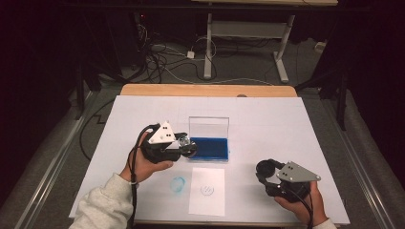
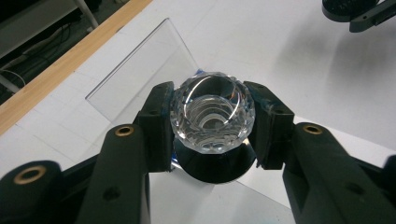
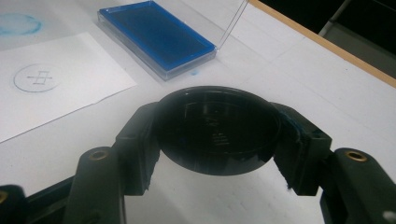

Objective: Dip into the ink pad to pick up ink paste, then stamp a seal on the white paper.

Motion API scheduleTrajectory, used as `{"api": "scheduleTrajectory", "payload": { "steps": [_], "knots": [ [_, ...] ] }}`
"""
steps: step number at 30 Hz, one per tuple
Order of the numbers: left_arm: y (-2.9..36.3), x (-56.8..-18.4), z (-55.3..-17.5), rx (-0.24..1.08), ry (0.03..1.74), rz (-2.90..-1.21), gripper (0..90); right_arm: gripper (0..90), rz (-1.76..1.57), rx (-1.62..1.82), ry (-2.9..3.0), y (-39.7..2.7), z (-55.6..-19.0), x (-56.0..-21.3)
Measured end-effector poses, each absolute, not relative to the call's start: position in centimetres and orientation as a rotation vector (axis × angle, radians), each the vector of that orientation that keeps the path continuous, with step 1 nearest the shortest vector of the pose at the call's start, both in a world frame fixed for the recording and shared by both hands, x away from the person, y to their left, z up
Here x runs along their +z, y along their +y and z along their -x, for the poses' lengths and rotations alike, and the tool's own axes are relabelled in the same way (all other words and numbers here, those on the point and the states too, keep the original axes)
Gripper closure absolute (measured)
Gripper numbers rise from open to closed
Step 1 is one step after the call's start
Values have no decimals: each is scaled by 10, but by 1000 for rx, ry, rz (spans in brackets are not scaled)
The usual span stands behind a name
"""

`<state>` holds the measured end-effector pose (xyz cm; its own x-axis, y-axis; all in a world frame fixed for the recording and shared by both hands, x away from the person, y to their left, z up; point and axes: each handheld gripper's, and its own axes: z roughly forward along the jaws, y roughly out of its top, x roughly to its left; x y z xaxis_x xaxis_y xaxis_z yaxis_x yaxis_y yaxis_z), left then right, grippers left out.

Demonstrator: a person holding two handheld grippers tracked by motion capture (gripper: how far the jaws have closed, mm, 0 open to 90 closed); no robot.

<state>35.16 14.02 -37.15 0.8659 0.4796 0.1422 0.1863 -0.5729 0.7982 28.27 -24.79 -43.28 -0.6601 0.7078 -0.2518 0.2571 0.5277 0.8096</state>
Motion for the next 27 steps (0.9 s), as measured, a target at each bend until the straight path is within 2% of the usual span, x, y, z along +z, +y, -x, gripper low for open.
{"api": "scheduleTrajectory", "payload": {
  "steps": [14,27],
  "knots": [
    [147,-366,-347,449,485,-2158,547,384,-778,1030,2192,-250,-282,-432],
    [137,-372,-335,439,445,-2193,547,383,-751,1029,2200,-247,-278,-432]
  ]
}}
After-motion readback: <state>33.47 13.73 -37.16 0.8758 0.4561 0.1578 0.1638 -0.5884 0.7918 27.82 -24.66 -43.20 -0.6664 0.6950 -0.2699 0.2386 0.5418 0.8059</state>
